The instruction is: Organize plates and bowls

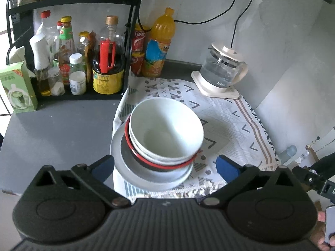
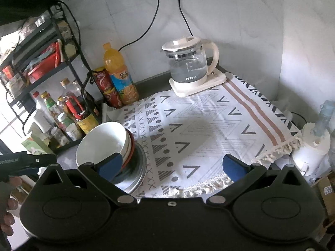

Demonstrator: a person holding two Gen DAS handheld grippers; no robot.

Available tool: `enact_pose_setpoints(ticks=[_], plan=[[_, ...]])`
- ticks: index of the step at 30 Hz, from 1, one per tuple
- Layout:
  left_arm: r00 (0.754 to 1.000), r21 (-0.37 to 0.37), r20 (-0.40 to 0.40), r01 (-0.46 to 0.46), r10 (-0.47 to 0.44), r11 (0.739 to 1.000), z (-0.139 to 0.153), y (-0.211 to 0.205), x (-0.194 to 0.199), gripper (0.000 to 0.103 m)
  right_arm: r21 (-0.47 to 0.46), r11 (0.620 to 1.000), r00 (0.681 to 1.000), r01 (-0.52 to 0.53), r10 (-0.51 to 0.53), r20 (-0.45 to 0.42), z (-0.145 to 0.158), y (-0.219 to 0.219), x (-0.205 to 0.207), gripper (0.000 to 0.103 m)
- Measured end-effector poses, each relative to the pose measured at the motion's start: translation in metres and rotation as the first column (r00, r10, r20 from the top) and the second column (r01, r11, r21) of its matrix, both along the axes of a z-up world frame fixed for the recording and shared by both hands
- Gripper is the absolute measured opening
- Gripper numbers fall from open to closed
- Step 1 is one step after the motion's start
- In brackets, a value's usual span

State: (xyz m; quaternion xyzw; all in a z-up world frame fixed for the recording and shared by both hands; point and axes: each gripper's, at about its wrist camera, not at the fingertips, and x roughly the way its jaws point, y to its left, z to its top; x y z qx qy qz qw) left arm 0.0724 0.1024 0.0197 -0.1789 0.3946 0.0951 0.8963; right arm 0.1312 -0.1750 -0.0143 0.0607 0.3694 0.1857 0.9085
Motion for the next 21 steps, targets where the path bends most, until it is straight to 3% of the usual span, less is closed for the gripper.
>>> enact_pose_setpoints(ticks=[21], plan=[[0.996,0.052,0.069,0.058,-0.061,0.997,0.016,-0.034,-0.092,0.103,-0.044,0.999,0.998,0.001,0.001,0.058,0.013,-0.015,-0.090,0.103]])
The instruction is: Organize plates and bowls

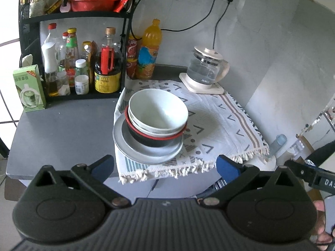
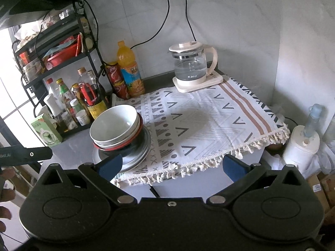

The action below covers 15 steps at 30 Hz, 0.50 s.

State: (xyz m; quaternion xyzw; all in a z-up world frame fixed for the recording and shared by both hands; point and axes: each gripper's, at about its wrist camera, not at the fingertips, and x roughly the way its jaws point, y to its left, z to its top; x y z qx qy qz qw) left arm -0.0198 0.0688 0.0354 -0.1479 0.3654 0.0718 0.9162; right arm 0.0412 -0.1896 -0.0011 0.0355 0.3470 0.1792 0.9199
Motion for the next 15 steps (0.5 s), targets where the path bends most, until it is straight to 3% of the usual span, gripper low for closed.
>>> enact_pose_setpoints(ticks=[15], plan=[[1.000,0.026,0.005,-0.012,0.012,1.000,-0.010,-0.010,-0.048,0.103,0.019,0.998,0.998,0.061,-0.062,0.024,-0.001,-0.019,-0.044,0.103]])
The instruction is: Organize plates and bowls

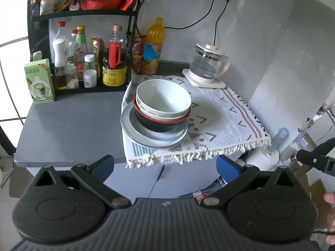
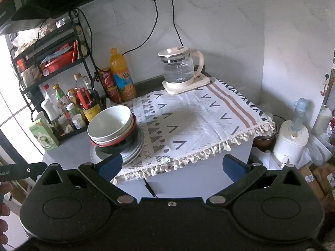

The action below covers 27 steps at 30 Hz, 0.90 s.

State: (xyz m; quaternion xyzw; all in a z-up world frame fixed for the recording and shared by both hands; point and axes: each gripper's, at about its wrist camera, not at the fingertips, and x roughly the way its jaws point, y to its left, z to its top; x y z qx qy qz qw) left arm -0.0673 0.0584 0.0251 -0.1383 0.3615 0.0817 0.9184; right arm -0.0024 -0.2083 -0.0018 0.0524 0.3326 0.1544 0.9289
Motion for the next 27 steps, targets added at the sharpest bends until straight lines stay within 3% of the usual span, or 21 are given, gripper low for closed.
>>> enact_pose_setpoints(ticks=[27], plan=[[0.999,0.043,0.028,0.023,-0.024,0.999,0.009,-0.007,-0.026,0.103,-0.021,0.995,0.996,-0.094,0.093,-0.012,-0.002,0.010,-0.028,0.103]])
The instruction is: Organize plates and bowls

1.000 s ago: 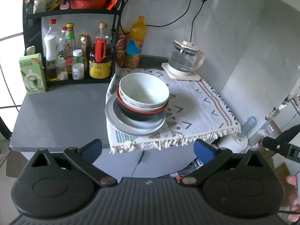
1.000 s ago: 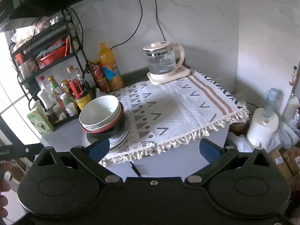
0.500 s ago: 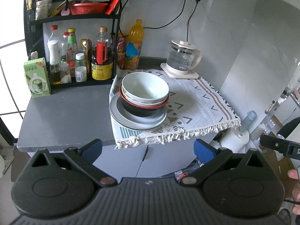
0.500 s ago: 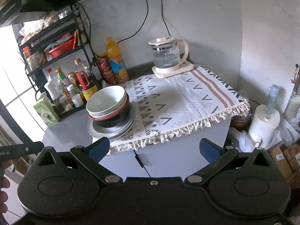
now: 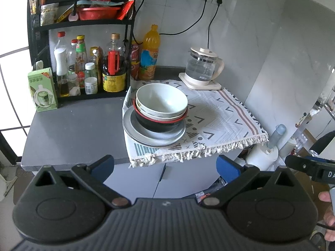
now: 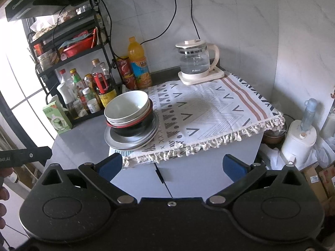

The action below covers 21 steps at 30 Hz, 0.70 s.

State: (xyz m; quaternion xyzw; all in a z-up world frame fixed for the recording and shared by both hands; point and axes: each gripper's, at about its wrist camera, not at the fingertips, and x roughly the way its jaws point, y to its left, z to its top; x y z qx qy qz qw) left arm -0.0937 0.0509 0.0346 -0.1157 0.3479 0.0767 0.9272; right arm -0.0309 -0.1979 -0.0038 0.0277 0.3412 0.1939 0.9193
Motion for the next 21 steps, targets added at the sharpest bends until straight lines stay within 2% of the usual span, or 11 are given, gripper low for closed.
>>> enact_pose_setpoints(ticks=[21], plan=[[1.000,-0.013,-0.023,-0.004,0.003,1.000,-0.0057,0.0050,-0.0008,0.103,-0.023,1.000,1.000,-0.014,0.013,-0.011,0.0011,0.0026,-0.0039,0.103]])
